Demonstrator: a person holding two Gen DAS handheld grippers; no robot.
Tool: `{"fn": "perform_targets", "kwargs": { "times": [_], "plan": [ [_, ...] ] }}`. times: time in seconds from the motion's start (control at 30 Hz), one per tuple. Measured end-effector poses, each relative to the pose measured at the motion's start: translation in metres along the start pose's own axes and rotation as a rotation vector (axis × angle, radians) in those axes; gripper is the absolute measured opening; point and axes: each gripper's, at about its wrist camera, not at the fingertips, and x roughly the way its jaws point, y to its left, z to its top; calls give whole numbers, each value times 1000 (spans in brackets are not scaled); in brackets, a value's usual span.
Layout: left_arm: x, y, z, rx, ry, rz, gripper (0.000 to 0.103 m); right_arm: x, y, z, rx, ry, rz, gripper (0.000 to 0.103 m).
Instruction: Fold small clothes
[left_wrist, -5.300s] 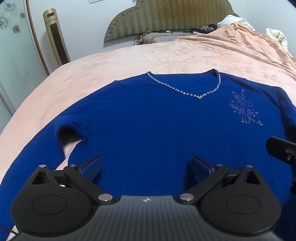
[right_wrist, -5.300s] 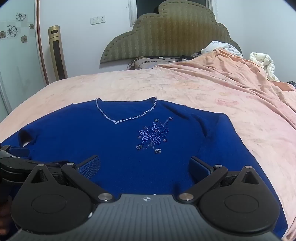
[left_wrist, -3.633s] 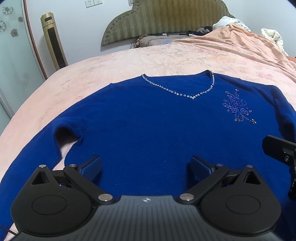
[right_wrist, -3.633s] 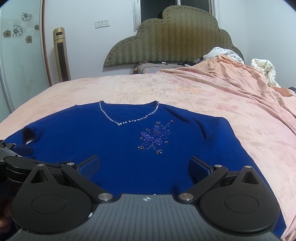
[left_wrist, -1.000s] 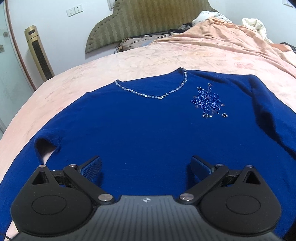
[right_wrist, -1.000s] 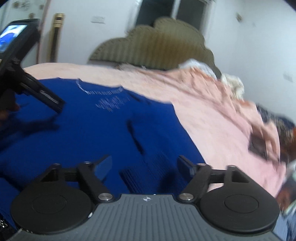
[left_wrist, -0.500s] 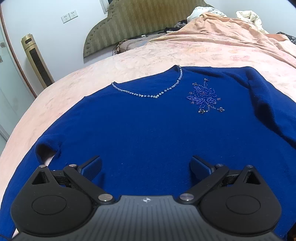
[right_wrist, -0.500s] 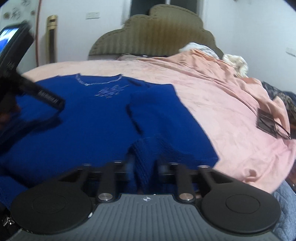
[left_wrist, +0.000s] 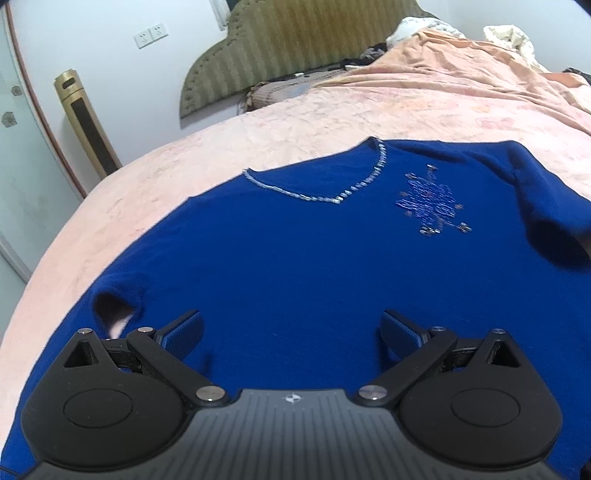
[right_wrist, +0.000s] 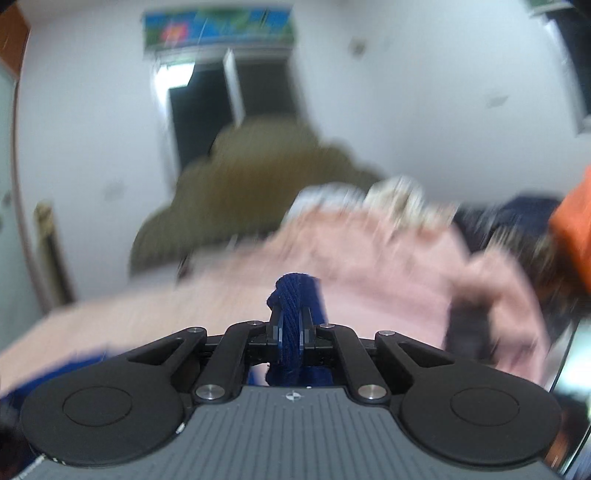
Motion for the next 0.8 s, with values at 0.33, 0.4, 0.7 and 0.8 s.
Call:
{"fn": "perform_targets", "kwargs": {
  "times": [0.33,0.4,0.7,0.8],
  "plan": [
    [12,25,4,-34,18,46,103,33,-60,17,154,-138,-196,10],
    [14,32,4,-42,20,58,103,44,-58,16,169,-154,-198,10],
    [30,58,-2,-101,61,63,103,64,-1,59,44,-370,-199,10],
    [33,63,-4,-112,69,58,103,93,38,44,-32,-255,-90,10]
  ]
}}
